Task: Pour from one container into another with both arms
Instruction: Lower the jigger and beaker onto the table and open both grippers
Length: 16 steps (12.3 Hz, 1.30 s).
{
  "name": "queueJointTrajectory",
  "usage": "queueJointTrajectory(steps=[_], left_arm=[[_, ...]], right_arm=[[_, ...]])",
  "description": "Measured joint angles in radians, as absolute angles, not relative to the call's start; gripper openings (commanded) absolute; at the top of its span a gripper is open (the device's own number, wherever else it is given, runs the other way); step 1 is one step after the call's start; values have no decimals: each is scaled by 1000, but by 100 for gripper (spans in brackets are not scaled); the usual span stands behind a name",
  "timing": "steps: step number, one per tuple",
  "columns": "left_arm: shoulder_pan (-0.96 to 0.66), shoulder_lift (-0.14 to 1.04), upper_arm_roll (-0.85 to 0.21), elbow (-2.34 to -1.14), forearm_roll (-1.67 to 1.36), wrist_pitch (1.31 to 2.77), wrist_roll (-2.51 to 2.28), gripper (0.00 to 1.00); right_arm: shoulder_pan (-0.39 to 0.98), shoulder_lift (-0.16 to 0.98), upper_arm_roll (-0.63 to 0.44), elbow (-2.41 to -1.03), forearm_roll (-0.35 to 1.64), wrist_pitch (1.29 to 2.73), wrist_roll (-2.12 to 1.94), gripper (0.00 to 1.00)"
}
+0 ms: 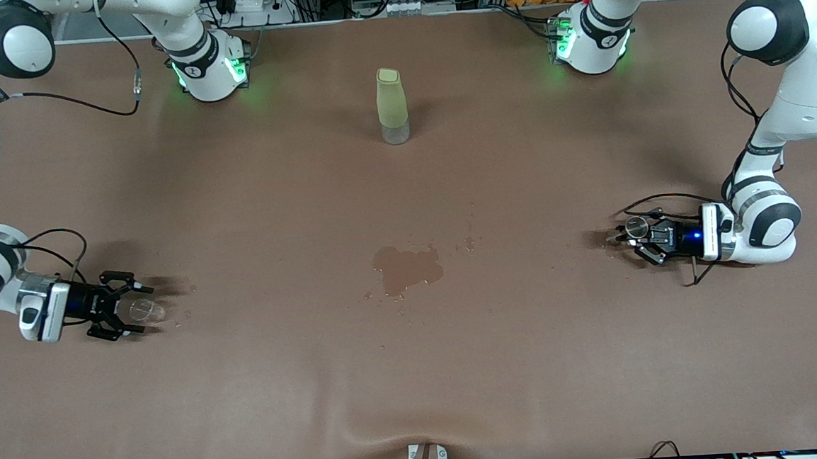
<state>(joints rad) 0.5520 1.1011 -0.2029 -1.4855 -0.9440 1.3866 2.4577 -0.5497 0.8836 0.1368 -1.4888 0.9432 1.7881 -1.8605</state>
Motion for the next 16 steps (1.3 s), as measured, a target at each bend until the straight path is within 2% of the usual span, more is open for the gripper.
queueJointTrajectory(steps=[1,8,16], left_arm=[[553,1101,-202,-1486,-944,1386,2467,99],[552,1102,-189,-1484,-944,1389,2460,100],[559,1086,-22,-1317,-849,1352,2084,100]], right_arm=[[-549,868,144,-1485,933,1787,-1822,100],[-424,779,161,-1431,910,1790,-1528,100],[-263,576,161,-1422,694,1841,-1039,100]])
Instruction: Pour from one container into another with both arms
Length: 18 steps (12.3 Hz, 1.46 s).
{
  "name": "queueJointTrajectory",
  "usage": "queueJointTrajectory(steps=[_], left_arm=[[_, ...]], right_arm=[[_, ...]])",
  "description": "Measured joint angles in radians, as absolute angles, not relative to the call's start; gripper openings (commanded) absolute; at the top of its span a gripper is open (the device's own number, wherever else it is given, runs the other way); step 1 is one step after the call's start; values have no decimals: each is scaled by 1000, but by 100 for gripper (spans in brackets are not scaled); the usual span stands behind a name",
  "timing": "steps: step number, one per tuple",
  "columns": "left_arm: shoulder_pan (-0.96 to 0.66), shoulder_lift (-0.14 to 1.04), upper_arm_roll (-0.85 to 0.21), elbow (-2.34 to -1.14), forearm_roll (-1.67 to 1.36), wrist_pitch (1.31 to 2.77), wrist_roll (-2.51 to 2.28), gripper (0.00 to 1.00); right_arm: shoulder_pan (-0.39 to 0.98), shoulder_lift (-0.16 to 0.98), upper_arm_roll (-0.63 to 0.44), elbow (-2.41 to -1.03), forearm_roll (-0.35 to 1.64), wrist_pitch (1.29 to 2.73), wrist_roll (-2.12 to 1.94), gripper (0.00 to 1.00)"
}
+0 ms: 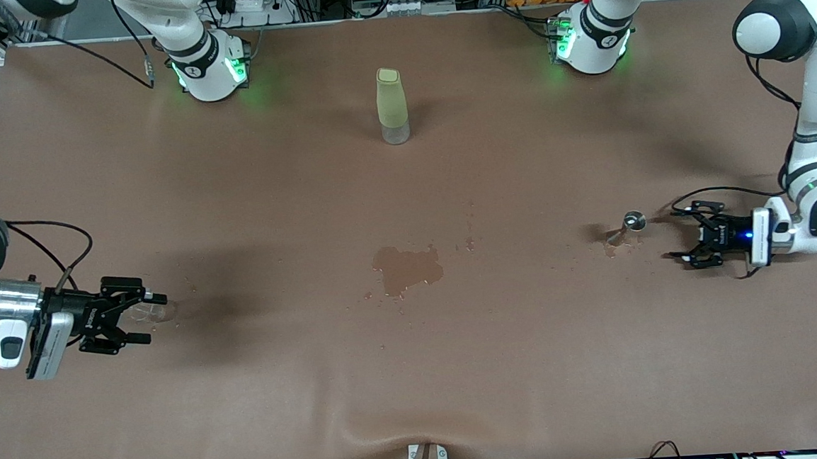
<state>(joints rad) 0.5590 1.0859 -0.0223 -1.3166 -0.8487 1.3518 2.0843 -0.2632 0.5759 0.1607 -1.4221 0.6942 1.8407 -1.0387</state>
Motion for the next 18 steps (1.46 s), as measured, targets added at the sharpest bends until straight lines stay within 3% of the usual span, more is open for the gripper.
queueJointTrajectory(steps=[4,9,13,18], left_arm=[[545,990,5,-1281,-718,1351,1783,100],[473,745,5,-1268,-534,1345,1433,100],[359,537,4,-1268,-427,1340,1080,100],[226,372,2,-1271,-305,1337,732,100]], right_arm=[[-187,451,161,-1435,514,1834,-787,100],[-164,251,154,-1549,276,1754,-537,100],[-41,139,7,-1564,150,1621,-334,100],[-29,75,-53,-1537,107,1481,-129,100]])
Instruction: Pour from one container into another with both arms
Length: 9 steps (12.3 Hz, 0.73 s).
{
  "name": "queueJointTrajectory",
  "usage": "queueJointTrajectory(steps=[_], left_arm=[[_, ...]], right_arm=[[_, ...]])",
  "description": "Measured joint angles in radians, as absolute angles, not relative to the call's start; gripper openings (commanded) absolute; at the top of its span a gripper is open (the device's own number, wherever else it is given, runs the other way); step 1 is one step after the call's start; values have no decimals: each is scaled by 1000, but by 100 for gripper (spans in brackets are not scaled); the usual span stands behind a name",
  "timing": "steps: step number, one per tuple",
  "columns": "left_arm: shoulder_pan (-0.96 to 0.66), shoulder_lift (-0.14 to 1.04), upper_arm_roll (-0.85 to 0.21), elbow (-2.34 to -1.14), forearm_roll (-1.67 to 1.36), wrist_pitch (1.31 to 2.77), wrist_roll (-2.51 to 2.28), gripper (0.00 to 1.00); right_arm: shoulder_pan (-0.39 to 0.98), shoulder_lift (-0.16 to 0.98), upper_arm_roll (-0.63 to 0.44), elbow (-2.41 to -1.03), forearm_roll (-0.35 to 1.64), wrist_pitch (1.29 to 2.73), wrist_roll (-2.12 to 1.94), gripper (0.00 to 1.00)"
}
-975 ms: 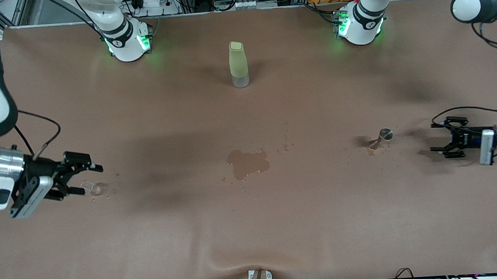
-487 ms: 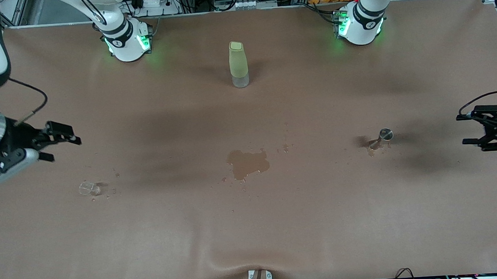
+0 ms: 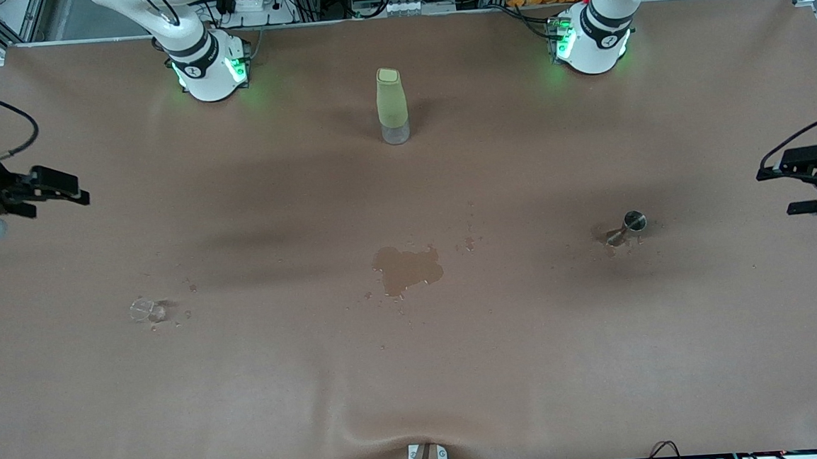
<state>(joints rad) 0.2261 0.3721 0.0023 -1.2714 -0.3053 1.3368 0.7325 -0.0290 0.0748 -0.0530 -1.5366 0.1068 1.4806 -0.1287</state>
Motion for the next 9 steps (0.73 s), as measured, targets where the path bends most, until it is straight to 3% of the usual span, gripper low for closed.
queueJointTrajectory(steps=[9], left_arm=[[-18,253,-4,-1287,-172,1338,174,100]], right_arm=[[-21,16,-85,-1530,43,1488,-76,100]])
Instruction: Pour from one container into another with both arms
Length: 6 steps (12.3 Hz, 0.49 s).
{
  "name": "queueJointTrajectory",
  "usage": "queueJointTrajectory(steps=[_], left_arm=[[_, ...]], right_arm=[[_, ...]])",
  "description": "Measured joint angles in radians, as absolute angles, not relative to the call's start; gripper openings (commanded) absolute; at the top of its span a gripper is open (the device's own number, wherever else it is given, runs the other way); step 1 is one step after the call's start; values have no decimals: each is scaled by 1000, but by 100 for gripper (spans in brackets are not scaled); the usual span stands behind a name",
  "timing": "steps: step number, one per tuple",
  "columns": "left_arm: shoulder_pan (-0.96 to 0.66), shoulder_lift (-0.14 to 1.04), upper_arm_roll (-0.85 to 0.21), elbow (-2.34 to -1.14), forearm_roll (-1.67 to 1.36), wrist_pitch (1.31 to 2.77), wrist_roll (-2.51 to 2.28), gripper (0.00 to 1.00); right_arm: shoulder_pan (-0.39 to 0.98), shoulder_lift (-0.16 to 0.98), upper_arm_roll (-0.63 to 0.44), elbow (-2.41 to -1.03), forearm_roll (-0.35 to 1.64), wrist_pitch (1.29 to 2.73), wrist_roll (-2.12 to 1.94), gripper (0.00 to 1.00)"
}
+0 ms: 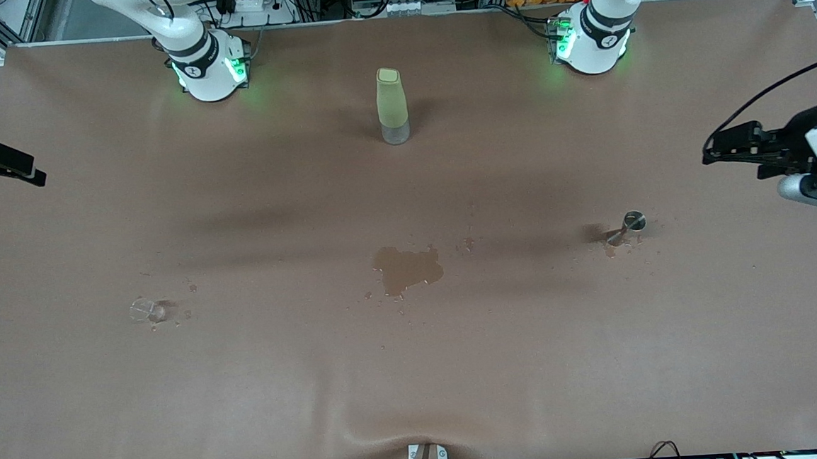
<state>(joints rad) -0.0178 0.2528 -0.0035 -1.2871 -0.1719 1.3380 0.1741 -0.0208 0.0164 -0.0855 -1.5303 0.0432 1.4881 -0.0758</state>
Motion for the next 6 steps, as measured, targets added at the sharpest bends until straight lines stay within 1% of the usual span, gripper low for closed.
queueJointTrajectory(steps=[3,6], left_arm=[[-71,241,-13,-1312,-149,1371,45,100],[-89,184,-15,-1393,-79,1450,37,100]], right_arm=[[6,16,-81,-1530,3,1517,-76,100],[31,16,-76,-1530,-27,1543,-76,100]])
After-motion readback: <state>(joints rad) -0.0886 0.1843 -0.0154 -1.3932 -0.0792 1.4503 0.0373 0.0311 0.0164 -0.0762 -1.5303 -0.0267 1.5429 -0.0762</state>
